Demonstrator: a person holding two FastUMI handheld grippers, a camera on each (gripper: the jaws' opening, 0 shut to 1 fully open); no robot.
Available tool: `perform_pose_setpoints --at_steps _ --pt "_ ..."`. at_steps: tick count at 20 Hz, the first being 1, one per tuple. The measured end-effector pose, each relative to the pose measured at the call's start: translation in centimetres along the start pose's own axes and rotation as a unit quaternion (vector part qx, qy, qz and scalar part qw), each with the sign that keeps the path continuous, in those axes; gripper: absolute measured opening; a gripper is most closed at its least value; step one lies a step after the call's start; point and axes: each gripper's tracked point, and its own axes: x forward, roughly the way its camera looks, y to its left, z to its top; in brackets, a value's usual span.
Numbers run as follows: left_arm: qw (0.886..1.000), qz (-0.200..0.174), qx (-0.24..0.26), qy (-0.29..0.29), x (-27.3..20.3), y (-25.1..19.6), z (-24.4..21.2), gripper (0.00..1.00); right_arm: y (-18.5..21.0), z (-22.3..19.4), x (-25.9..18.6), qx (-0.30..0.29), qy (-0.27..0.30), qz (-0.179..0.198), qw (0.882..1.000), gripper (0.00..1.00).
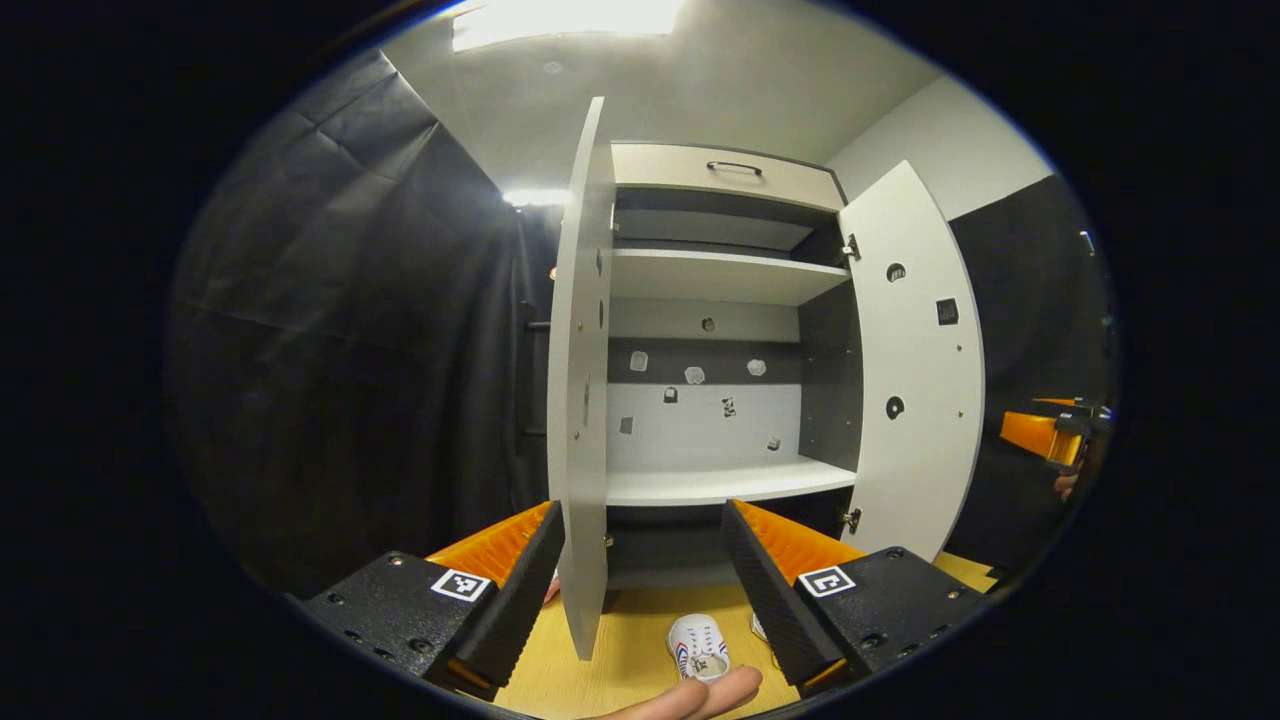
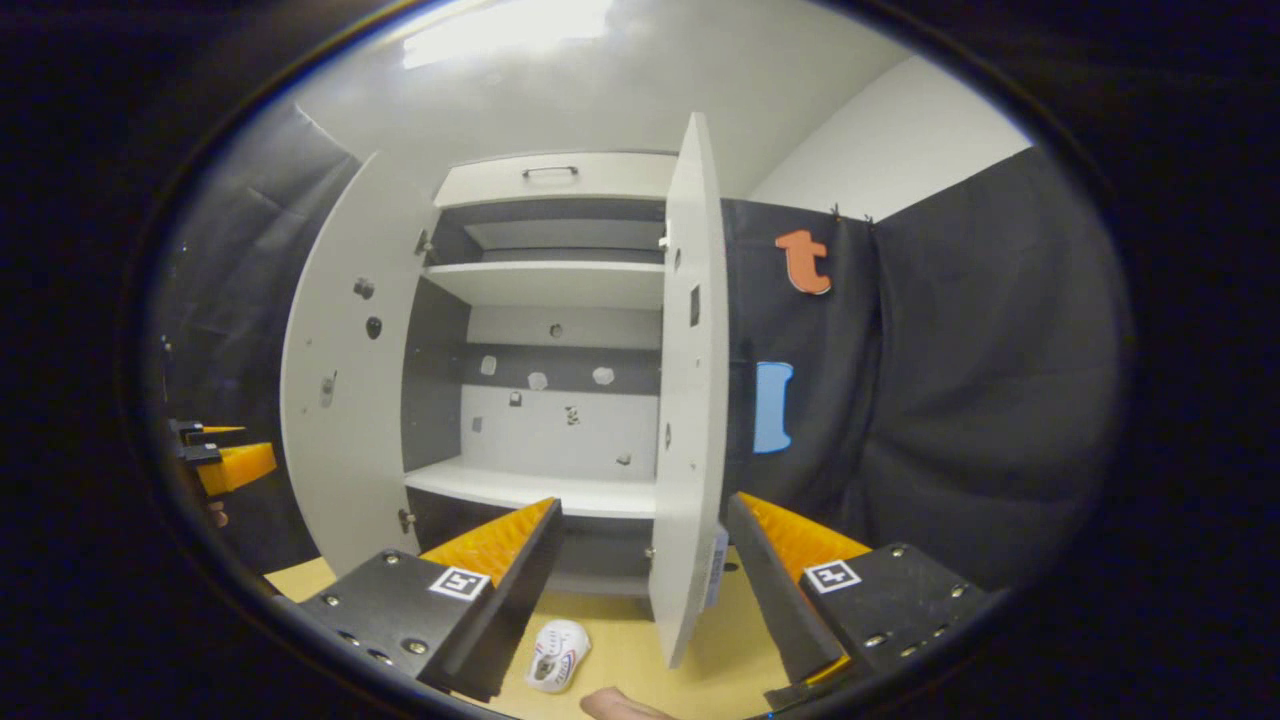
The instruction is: Grab one shoe with the right hand and put it into the shoe cabinet, grab the other shoe with the left hand and put it into the shoe cabinet; then close the right door with the right hand and the left door with the left hand.
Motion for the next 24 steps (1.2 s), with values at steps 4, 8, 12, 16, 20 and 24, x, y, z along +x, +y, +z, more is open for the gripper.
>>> perform_pose_setpoints --at_steps 4,8,12,16,20,24 --pt "1.0 0.007 0.006 0.004 -0.1 0.3 -1.7 0.96 3.4 -5.4 1.8 -0.007 0.032 0.014 0.999 0.99" --pt "1.0 0.005 -0.002 0.007 -0.4 0.4 -2.7 0.96 7.2 -12.6 4.3 0.002 0.076 0.037 0.996 0.99" --pt "1.0 -0.004 -0.009 0.015 -1.4 0.6 -4.1 0.96 10.0 -21.5 6.5 -0.009 0.146 0.042 0.988 0.99" --pt "0.999 -0.014 -0.02 0.023 -2.0 0.7 -4.9 0.96 12.1 -29.9 7.4 -0.017 0.215 0.044 0.976 0.94" --pt "1.0 -0.008 -0.01 0.015 -2.2 1.8 -4.8 0.96 12.7 -37.7 8.0 -0.019 0.28 0.024 0.96 0.99" --pt "0.999 -0.012 -0.01 0.028 -2.0 2.5 -5.7 0.96 13.7 -42.1 7.7 -0.007 0.334 0.008 0.943 0.9"
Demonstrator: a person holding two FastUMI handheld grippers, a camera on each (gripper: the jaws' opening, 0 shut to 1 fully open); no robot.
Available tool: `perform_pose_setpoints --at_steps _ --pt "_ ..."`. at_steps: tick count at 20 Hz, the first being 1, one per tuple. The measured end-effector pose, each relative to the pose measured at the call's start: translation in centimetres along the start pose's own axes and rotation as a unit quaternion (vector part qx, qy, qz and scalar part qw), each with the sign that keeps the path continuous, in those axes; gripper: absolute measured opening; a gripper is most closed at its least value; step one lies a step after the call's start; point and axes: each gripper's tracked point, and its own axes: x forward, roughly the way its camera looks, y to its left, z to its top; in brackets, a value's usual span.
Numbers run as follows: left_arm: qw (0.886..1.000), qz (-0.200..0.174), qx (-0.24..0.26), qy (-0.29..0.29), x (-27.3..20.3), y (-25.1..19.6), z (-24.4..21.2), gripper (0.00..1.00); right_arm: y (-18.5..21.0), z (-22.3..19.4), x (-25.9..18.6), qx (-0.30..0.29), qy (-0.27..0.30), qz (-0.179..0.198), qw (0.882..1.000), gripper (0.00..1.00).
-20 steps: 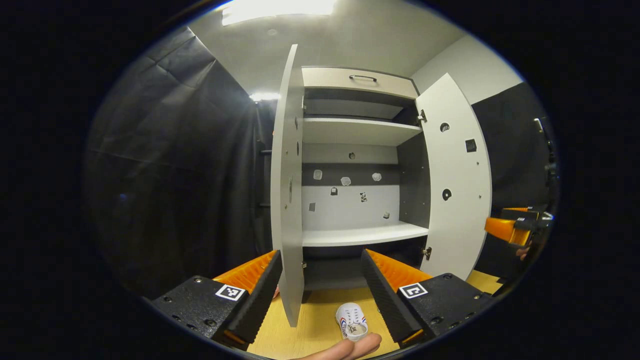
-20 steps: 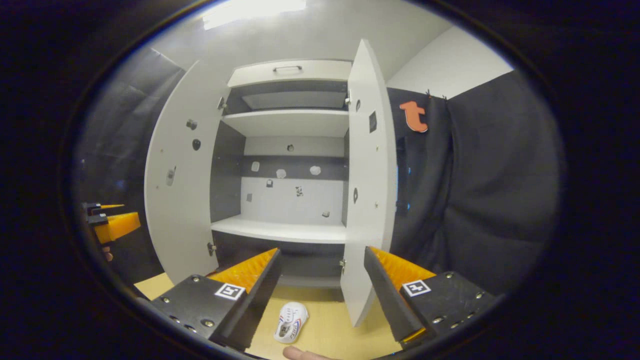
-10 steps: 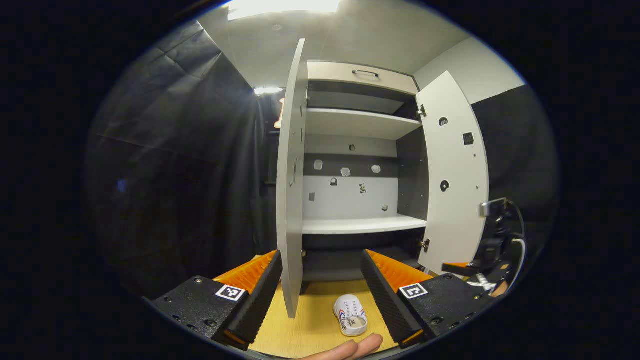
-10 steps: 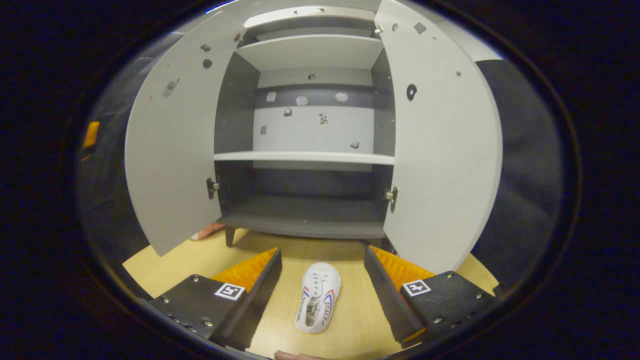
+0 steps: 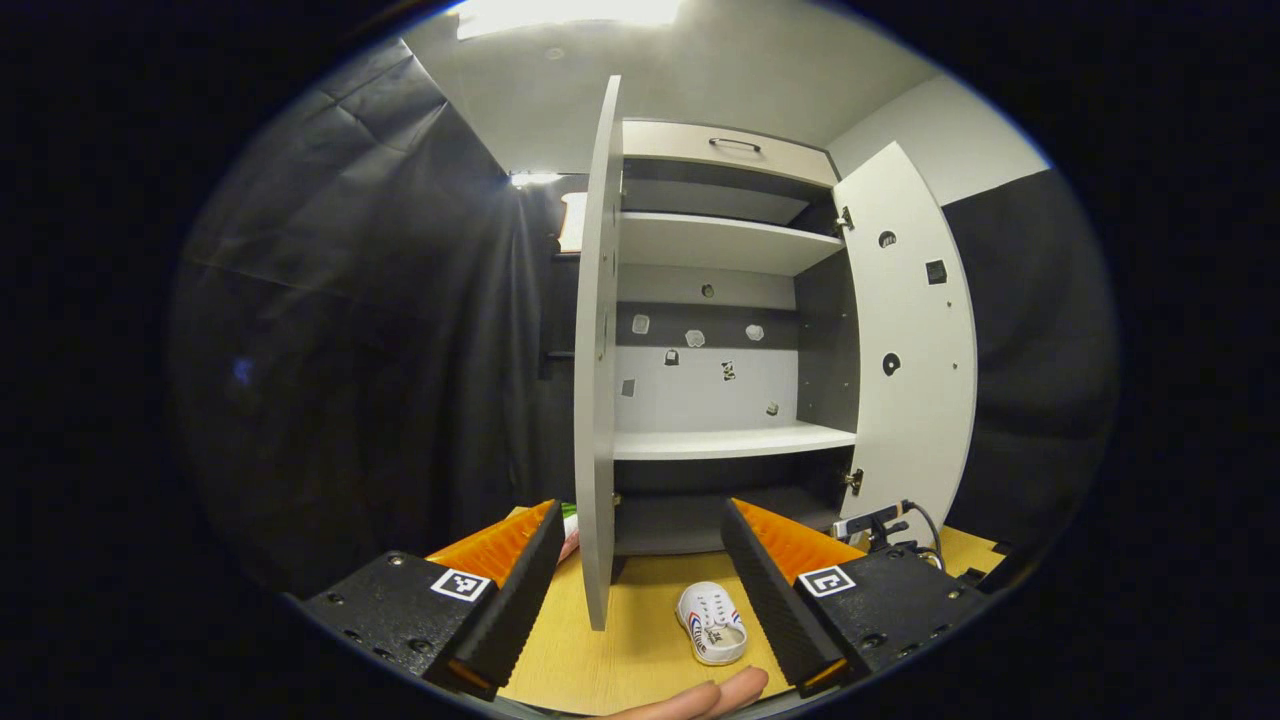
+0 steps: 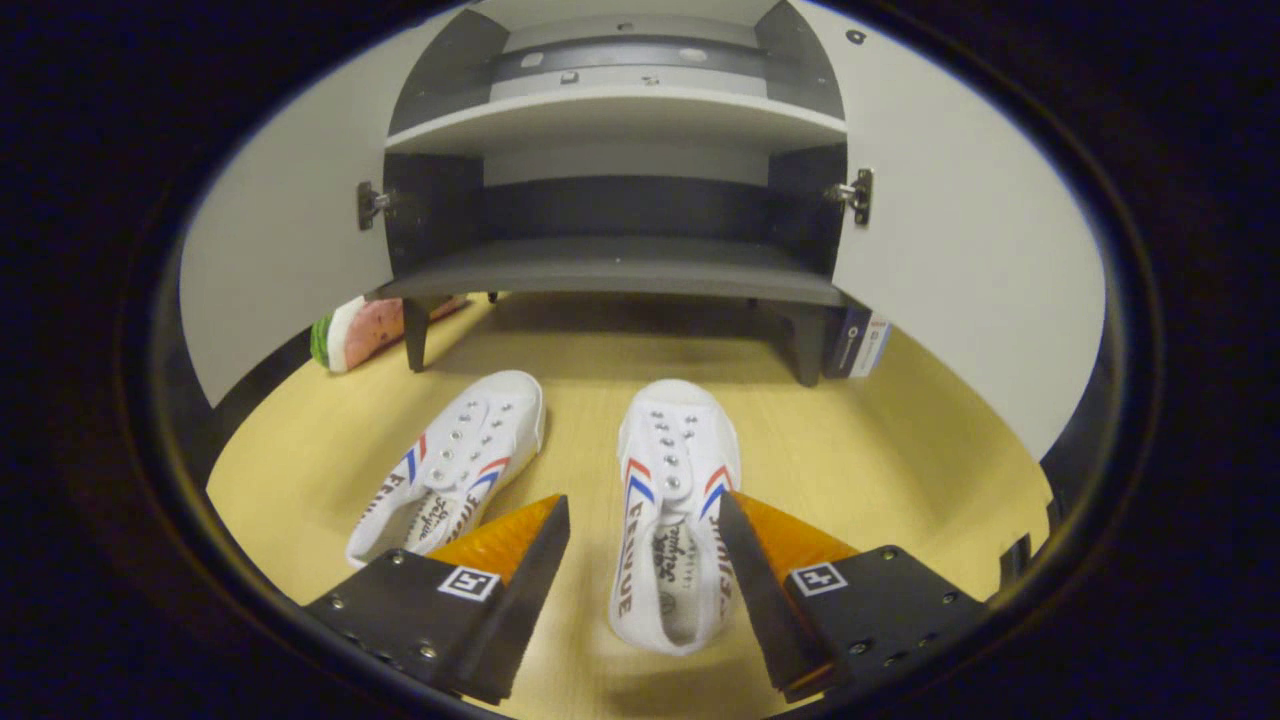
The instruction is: Grab one shoe with the right hand and put it into the shoe cabinet, grab the other shoe with the left hand and put it into the shoe cabinet; then close the right door with the right hand and the left door with the left hand.
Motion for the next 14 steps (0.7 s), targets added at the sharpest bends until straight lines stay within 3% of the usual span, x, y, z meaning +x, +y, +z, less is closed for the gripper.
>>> perform_pose_setpoints --at_steps 2,4,7,8,10,12,14 --pt "1.0 0.002 -0.001 0.005 0.3 0.3 -0.4 0.96 -0.5 0.4 1.1 0.017 0.001 -0.019 1.0 0.86" --pt "1.0 -0.007 0.005 0.014 0.4 0.0 -1.1 0.96 -0.5 -0.4 2.3 0.024 0.024 -0.024 0.999 0.71" --pt "1.0 -0.023 0.007 0.018 0.6 -0.4 -1.8 0.96 -1.1 -0.6 2.9 0.028 0.021 -0.049 0.998 0.63" --pt "1.0 -0.025 0.009 0.017 0.6 -0.4 -2.1 0.96 -1.0 -0.7 3.0 0.022 0.014 -0.051 0.998 0.42" --pt "0.999 -0.027 0.012 0.017 0.8 -0.3 -2.5 0.96 -0.6 -0.7 3.2 -0.008 -0.002 -0.052 0.999 0.42" --pt "0.999 -0.036 0.011 0.016 0.9 -0.7 -2.7 0.99 -0.5 -0.2 3.4 -0.021 -0.014 -0.057 0.998 0.19" --pt "0.999 -0.042 0.008 0.021 1.1 -0.9 -3.1 0.96 -0.8 0.4 4.2 0.008 -0.03 -0.04 0.999 0.15"
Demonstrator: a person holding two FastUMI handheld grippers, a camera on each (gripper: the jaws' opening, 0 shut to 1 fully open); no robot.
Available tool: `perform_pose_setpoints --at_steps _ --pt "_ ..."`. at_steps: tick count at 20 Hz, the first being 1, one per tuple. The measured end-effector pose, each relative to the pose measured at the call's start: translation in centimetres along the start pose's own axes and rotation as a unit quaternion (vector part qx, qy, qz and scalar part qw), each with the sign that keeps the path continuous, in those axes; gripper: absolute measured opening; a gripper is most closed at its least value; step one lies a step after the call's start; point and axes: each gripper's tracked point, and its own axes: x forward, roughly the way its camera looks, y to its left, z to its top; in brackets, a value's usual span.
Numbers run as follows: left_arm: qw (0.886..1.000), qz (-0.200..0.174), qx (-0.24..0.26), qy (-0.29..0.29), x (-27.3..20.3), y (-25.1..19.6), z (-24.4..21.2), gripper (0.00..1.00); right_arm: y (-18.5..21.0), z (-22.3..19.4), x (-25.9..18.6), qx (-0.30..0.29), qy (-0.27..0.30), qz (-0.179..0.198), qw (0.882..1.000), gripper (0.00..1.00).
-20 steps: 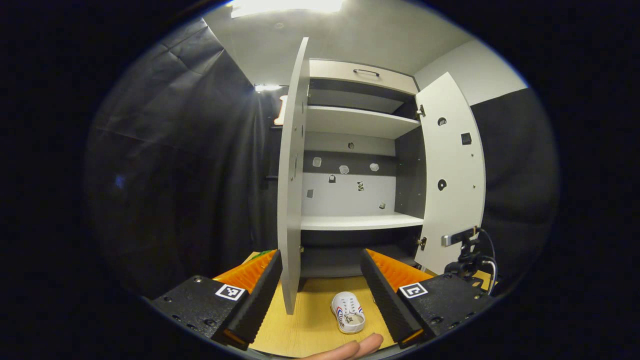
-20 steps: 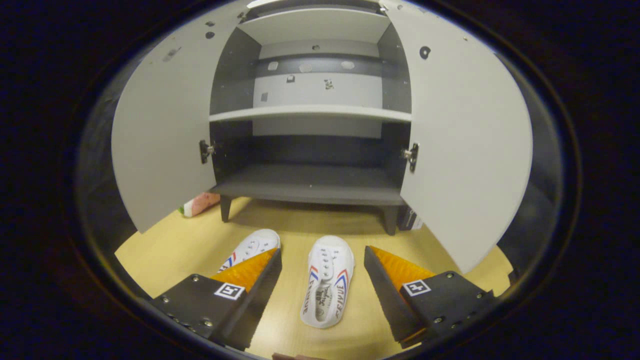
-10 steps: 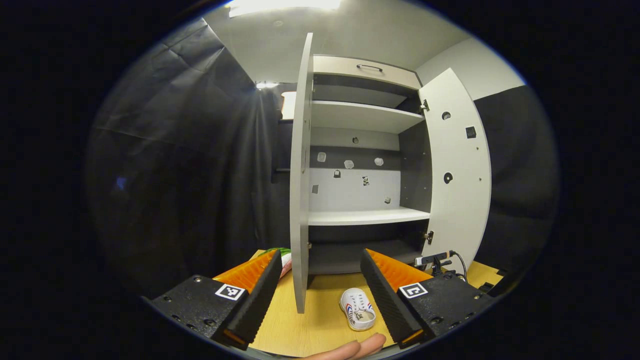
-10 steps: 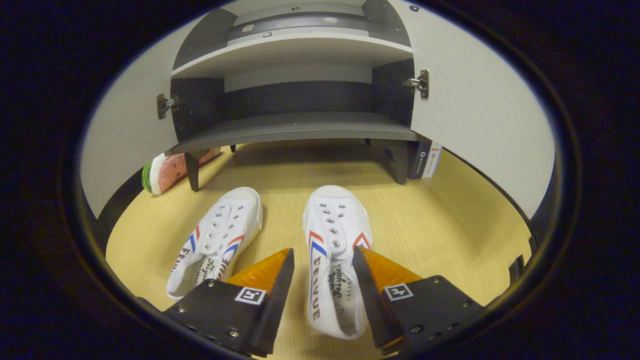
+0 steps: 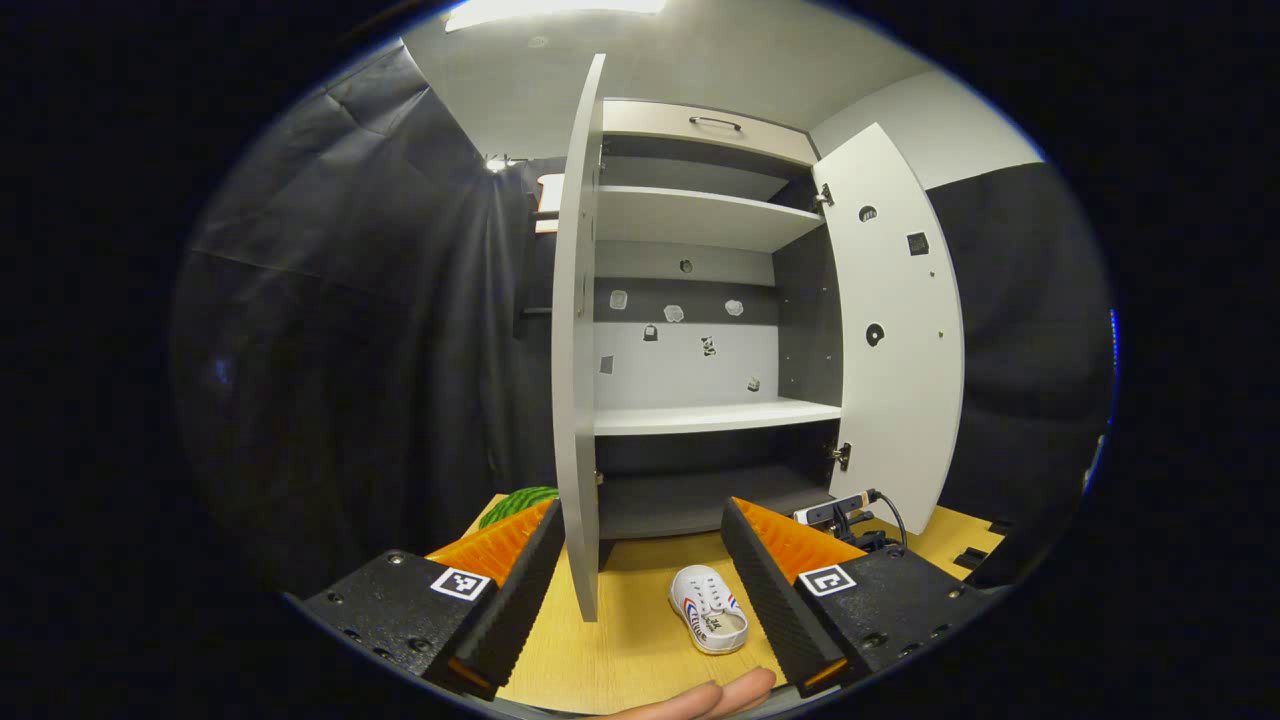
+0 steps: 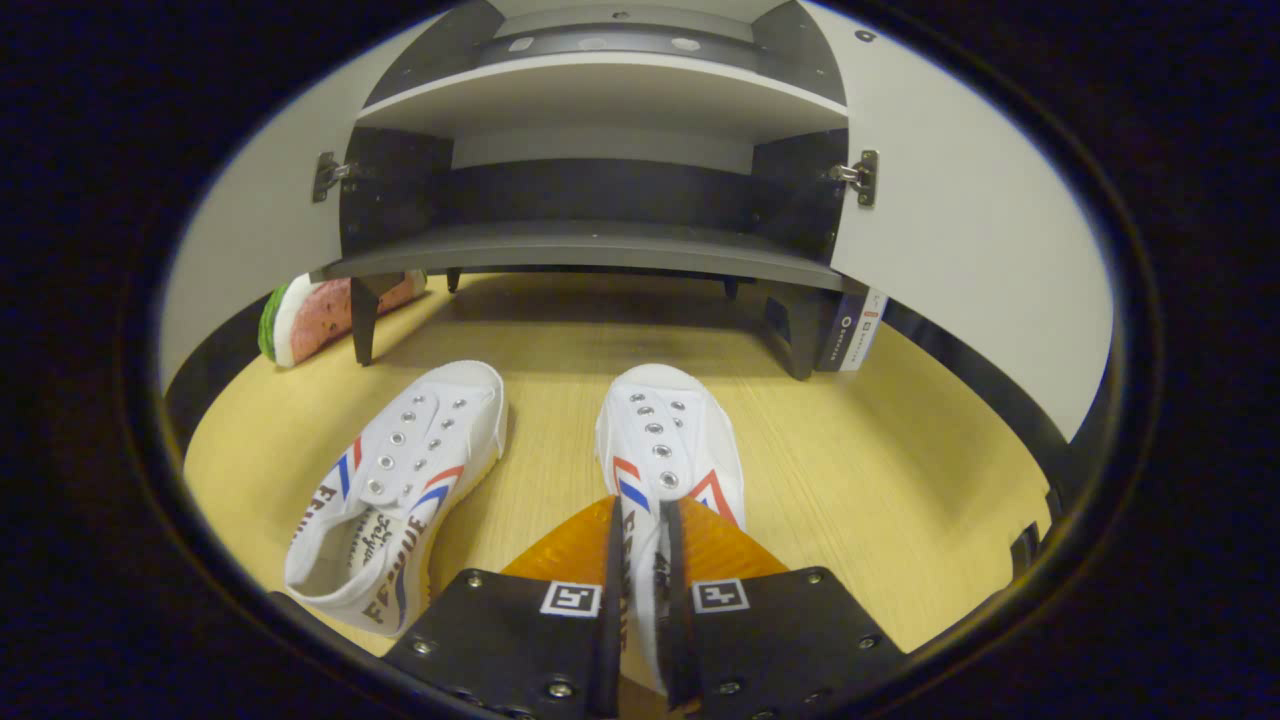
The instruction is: Grab one shoe with the right hand and put it into the shoe cabinet, grab the other shoe with the left hand and put it into the shoe cabinet; then close the right door with the right hand and the left door with the left hand.
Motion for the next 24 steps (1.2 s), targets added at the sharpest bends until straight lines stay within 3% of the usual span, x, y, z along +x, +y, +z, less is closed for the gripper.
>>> perform_pose_setpoints --at_steps 1,5,11,16,24 --pt "1.0 -0.001 0.002 0.003 0.1 -0.1 -0.2 0.96 0.2 -0.6 -0.9 0.014 0.004 0.01 1.0 0.03" --pt "1.0 -0.009 0.006 0.0 0.2 -0.6 -0.2 0.97 0.0 0.8 -1.9 0.066 -0.036 0.055 0.996 0.02" --pt "0.999 -0.036 0.001 0.005 0.9 -2.3 -1.3 0.96 -1.1 1.9 -3.4 0.055 -0.067 0.051 0.995 0.01" --pt "0.999 -0.046 -0.003 0.02 2.0 -3.0 -2.9 0.97 -1.0 5.8 -6.1 0.06 -0.105 0.075 0.99 0.01" --pt "0.998 -0.056 0.0 0.021 4.7 -4.8 -3.5 0.96 -2.6 16.0 -10.6 0.026 -0.195 0.067 0.978 0.01"
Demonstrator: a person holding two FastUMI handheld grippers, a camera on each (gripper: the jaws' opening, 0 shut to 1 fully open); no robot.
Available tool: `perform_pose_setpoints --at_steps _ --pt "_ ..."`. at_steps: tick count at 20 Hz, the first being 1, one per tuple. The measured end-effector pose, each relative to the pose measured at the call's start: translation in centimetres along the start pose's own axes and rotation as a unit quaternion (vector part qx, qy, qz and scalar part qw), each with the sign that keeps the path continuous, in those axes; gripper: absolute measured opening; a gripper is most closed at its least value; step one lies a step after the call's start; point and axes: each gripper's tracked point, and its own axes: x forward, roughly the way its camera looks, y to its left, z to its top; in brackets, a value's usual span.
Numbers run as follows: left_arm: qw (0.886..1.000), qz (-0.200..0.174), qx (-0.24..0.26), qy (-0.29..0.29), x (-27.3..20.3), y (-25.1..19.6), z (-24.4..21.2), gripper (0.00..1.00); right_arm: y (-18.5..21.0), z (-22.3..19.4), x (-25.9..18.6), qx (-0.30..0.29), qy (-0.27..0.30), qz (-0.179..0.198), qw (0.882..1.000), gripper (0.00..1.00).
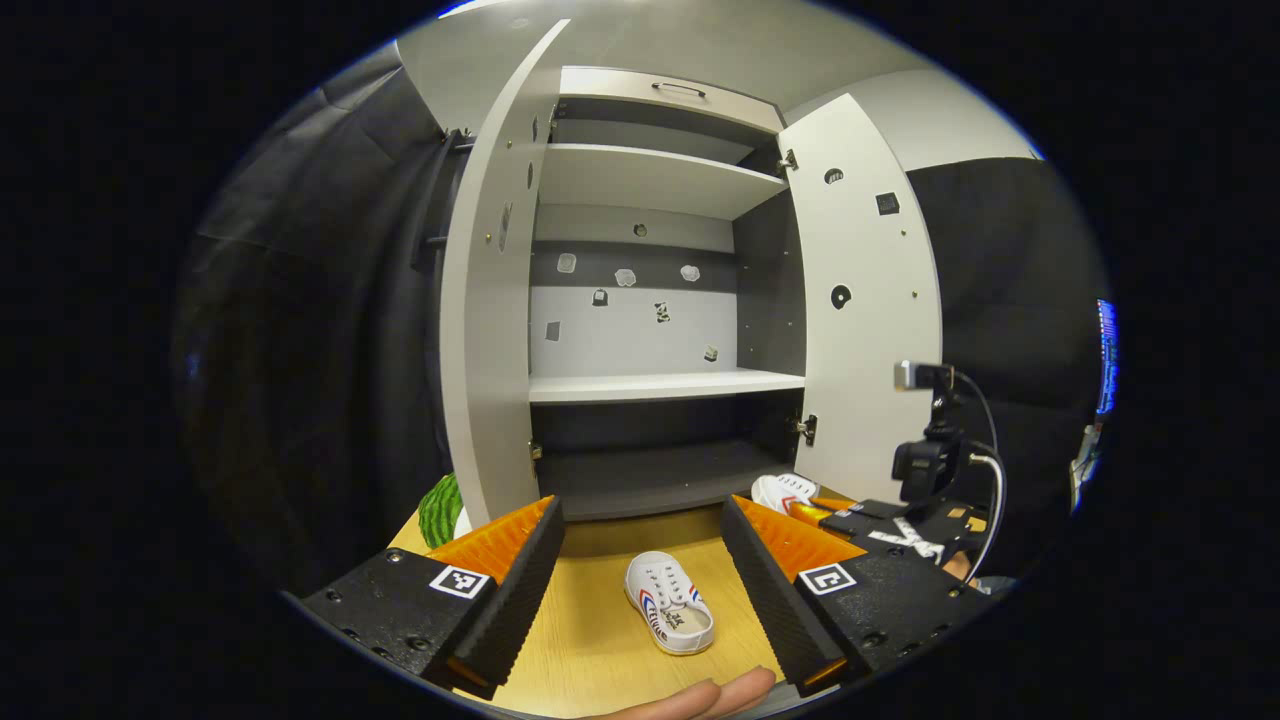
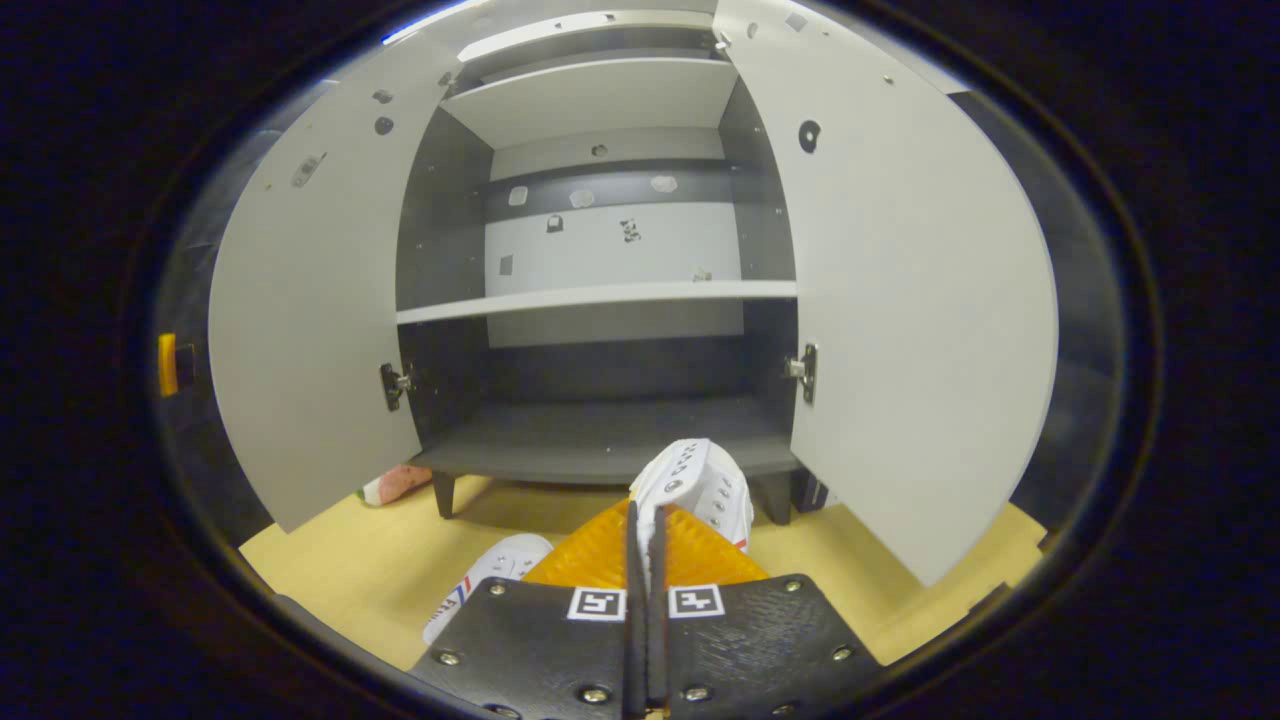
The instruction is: Grab one shoe with the right hand and put it into the shoe cabinet, grab the other shoe with the left hand and put it into the shoe cabinet; then close the right door with the right hand and the left door with the left hand.
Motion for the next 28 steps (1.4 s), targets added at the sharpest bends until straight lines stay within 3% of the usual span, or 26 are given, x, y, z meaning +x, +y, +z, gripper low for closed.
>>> perform_pose_setpoints --at_steps 4,8,16,21,26,28 --pt "1.0 -0.016 -0.008 -0.002 2.2 -1.5 0.2 0.96 0.2 7.6 0.2 -0.029 -0.054 0.015 0.998 0.02" --pt "1.0 -0.018 -0.009 0.001 5.0 -1.8 0.9 0.97 0.7 13.8 1.3 -0.058 -0.08 0.006 0.995 0.01" --pt "0.999 0.03 -0.014 -0.025 9.1 0.1 2.5 0.96 2.6 25.6 9.7 -0.095 -0.111 0.013 0.989 0.02" --pt "1.0 0.018 -0.016 -0.012 10.5 -0.2 1.4 0.97 2.3 27.6 17.9 -0.123 -0.078 0.005 0.989 0.02" --pt "1.0 0.015 -0.009 -0.006 11.2 -0.5 0.5 0.96 1.1 25.7 25.5 -0.207 -0.051 -0.018 0.977 0.02" --pt "1.0 0.018 -0.005 -0.002 11.3 -0.2 0.2 0.97 0.7 24.4 27.0 -0.208 -0.028 -0.029 0.977 0.02"
